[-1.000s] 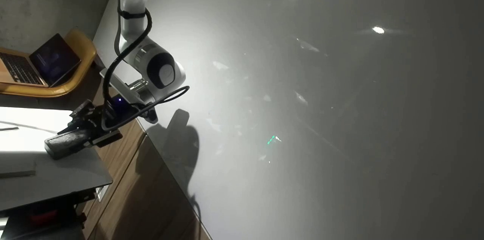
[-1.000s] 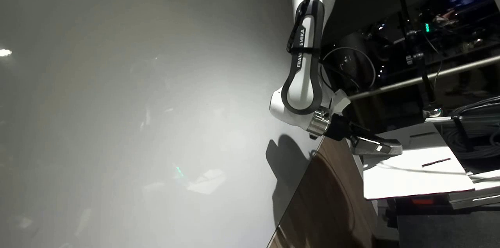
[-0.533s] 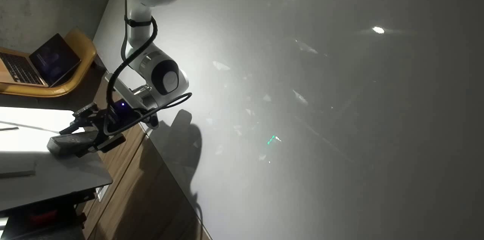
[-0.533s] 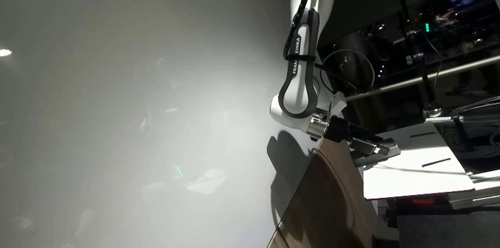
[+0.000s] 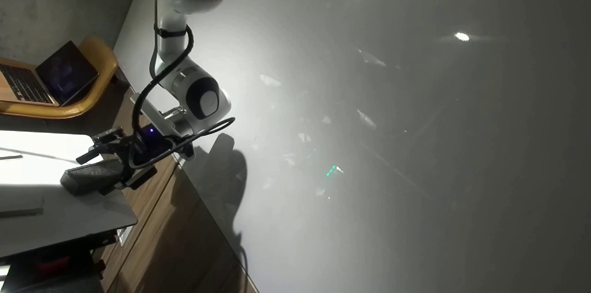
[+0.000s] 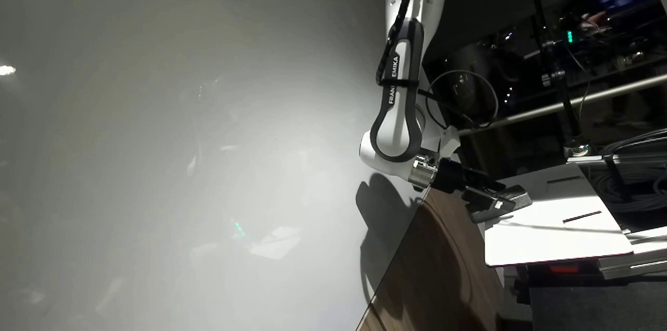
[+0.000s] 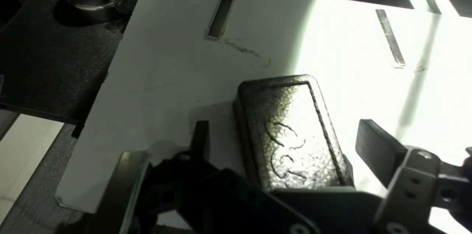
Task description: Use the eraser to wipe the whiteboard.
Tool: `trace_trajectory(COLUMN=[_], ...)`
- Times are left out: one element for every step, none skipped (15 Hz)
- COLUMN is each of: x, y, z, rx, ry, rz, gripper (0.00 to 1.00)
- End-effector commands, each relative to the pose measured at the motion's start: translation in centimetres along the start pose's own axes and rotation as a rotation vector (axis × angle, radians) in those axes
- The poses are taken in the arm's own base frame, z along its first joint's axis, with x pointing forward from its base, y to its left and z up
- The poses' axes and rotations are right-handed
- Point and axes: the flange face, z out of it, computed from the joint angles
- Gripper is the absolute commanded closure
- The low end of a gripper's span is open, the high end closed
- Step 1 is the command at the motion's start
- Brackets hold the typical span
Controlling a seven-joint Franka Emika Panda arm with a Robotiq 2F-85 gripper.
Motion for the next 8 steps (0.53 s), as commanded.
trace_trajectory(x=[-2.0, -3.1, -4.3, -5.2, -6.3, -7.4, -8.4, -9.3], y=[-1.6, -2.7, -4.0, -4.9, -6.1, -7.2, -8.1, -8.9], z=[-2.3, -3.1, -3.9, -4.7, -5.6, -6.5, -7.7, -8.7], rx=[-0.079, -0.121, -0.176, -0.218, -0.25, -0.276, -0.296, -0.316], ry=[0.036, 0.054, 0.075, 0.093, 0.113, 0.148, 0.196, 0.236], rz=[0.014, 0.015, 0.02, 0.022, 0.019, 0.011, -0.007, -0.021], gripper=[0.0, 0.0, 0.0, 0.0, 0.0, 0.0, 0.0, 0.0])
